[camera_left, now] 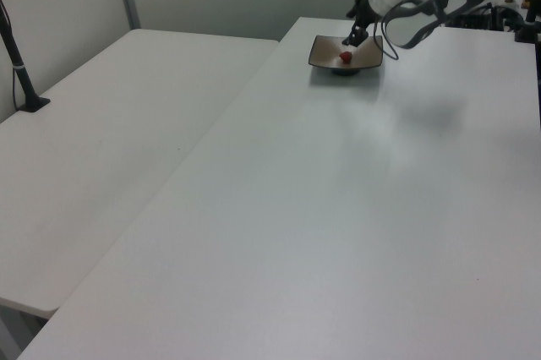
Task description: Strawberries on a ceramic plate
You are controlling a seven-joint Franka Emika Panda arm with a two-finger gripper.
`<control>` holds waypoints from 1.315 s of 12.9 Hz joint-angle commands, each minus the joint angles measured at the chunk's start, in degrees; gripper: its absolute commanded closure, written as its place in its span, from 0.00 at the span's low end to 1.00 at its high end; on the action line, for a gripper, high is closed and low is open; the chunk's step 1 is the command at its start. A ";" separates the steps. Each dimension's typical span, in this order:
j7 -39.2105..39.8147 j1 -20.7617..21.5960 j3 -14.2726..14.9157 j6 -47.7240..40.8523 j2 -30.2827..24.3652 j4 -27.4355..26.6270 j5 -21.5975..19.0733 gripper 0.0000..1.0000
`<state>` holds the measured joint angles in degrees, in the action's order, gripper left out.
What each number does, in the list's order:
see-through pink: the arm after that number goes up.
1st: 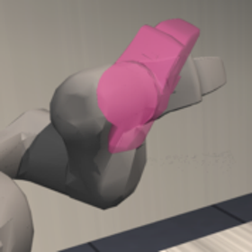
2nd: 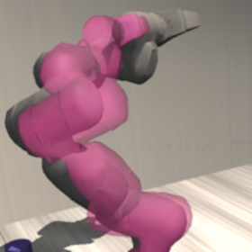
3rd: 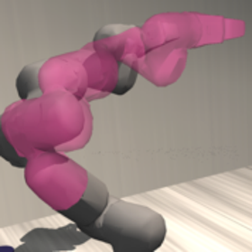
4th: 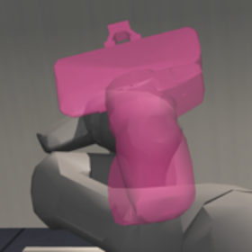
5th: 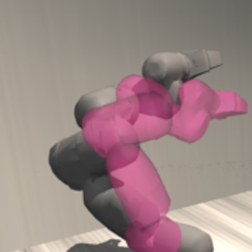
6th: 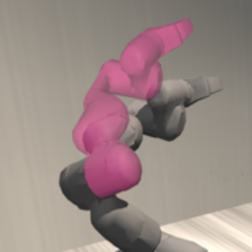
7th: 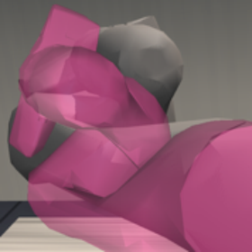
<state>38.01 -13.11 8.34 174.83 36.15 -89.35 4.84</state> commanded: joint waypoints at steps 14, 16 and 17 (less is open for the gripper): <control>-30.95 18.19 -0.08 -74.78 -36.58 -3.81 -7.56 0.00; -33.87 20.57 -0.08 -76.73 -37.12 -4.08 -7.56 0.00; -34.84 21.71 -0.08 -76.74 -37.12 -4.16 -7.56 0.00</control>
<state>6.98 5.09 7.49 99.28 0.67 -91.05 -2.17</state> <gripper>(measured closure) 0.000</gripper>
